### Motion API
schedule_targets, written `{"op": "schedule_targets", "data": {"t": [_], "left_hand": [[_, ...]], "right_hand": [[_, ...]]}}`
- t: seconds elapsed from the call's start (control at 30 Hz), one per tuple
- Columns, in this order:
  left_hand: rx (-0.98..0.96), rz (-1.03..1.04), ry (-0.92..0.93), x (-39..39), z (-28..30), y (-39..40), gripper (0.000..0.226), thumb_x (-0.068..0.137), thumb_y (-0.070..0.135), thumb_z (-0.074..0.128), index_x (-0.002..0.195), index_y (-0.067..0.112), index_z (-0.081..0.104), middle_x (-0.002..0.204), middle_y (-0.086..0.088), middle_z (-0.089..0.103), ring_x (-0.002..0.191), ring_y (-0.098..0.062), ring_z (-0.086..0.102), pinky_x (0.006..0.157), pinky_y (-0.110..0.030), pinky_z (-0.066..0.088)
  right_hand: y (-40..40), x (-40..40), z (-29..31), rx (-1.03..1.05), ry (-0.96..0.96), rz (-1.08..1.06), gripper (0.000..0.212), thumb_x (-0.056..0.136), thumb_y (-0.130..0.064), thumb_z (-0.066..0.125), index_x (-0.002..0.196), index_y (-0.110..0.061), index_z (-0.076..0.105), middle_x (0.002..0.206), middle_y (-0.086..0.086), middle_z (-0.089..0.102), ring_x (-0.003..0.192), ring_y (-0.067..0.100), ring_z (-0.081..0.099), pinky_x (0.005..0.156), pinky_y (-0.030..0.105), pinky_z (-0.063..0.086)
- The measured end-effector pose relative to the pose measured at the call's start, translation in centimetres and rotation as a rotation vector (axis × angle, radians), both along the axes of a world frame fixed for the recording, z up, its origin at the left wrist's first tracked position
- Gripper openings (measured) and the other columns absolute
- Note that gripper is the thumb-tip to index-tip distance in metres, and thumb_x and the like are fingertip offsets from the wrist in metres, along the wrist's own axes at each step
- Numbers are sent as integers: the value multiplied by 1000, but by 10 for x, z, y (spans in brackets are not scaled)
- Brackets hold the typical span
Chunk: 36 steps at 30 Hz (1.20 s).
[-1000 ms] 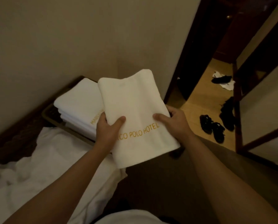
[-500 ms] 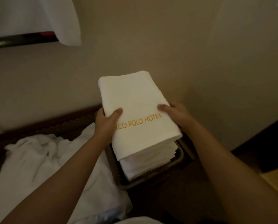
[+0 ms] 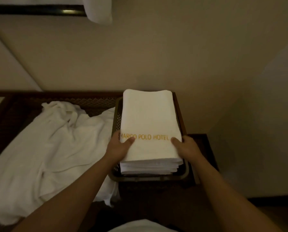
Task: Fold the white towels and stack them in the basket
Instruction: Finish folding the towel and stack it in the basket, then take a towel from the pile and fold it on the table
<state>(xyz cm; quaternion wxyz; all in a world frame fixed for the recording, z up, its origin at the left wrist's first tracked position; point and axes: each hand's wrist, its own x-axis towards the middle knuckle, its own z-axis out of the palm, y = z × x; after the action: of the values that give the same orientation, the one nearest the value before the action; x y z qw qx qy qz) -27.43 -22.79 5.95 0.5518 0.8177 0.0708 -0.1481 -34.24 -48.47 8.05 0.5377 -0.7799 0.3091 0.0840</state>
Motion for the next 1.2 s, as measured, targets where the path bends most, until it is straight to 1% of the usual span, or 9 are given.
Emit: {"op": "schedule_targets", "data": {"t": [0.1, 0.2, 0.33, 0.43, 0.57, 0.77, 0.93, 1.13, 1.2], "left_hand": [[20, -1, 31, -6, -4, 2, 54, 86, 49, 75, 130, 22, 57, 120, 7, 68, 107, -14, 66, 96, -37, 54], [19, 70, -18, -4, 6, 13, 44, 92, 43, 70, 130, 26, 54, 114, 9, 66, 103, -10, 64, 94, -35, 53], [47, 136, 3, 2, 4, 60, 29, 95, 33, 66, 122, 28, 57, 108, 11, 64, 100, -10, 63, 89, -30, 52], [102, 125, 32, 11, -12, 102, 24, 94, 26, 68, 117, 22, 65, 106, 8, 67, 101, -13, 65, 96, -35, 52], [288, 18, 70, 35, -42, 160, 28, 91, 27, 70, 118, 22, 65, 111, 10, 66, 103, -8, 61, 86, -22, 43], [533, -287, 170, 109, -101, 258, 46, 92, 28, 67, 136, 19, 56, 132, -5, 55, 115, -23, 58, 99, -30, 45], [834, -762, -8, 179, -119, 283, 63, 90, 28, 61, 149, 32, 38, 154, 1, 33, 134, -26, 36, 111, -41, 32], [1005, -1320, -37, 181, -157, 313, 128, 57, 88, 62, 156, 42, -5, 164, -6, -27, 150, -38, -18, 117, -64, -10], [1027, -1338, -176, 161, -168, 326, 124, 50, 83, 70, 153, 36, 22, 167, -12, -10, 150, -44, -6, 113, -69, -9]], "right_hand": [[15, 11, -2, -367, 167, 66, 57, 94, -38, 58, 140, -9, 44, 137, 12, 49, 115, 29, 51, 96, 43, 45], [60, 33, 10, -775, -133, 206, 75, 84, -28, 61, 151, -21, 28, 154, 10, 23, 140, 34, 25, 111, 56, 24], [139, 56, 8, -670, -444, 500, 66, 81, -26, 61, 144, -24, 43, 156, 12, 27, 141, 32, 27, 108, 56, 28], [186, 65, -8, -553, -538, 633, 59, 81, -25, 61, 139, -23, 51, 156, 11, 31, 140, 29, 32, 105, 50, 32], [229, 86, -31, -539, -630, 731, 56, 79, -23, 63, 134, -27, 50, 155, 8, 34, 140, 24, 35, 106, 43, 32], [288, 147, -72, -442, -164, 780, 52, 85, -34, 57, 136, -29, 50, 154, 0, 30, 137, 25, 38, 113, 43, 36], [318, 182, -109, -347, 262, 797, 56, 89, -39, 58, 142, -24, 46, 147, 4, 38, 128, 28, 48, 107, 41, 43], [340, 182, -132, -529, 525, 977, 80, 90, -29, 60, 157, -32, 17, 167, 0, 0, 150, 34, 14, 116, 55, 26], [350, 178, -138, -532, 556, 944, 80, 89, -29, 61, 156, -33, 19, 167, 1, -1, 151, 35, 7, 117, 57, 21]]}}
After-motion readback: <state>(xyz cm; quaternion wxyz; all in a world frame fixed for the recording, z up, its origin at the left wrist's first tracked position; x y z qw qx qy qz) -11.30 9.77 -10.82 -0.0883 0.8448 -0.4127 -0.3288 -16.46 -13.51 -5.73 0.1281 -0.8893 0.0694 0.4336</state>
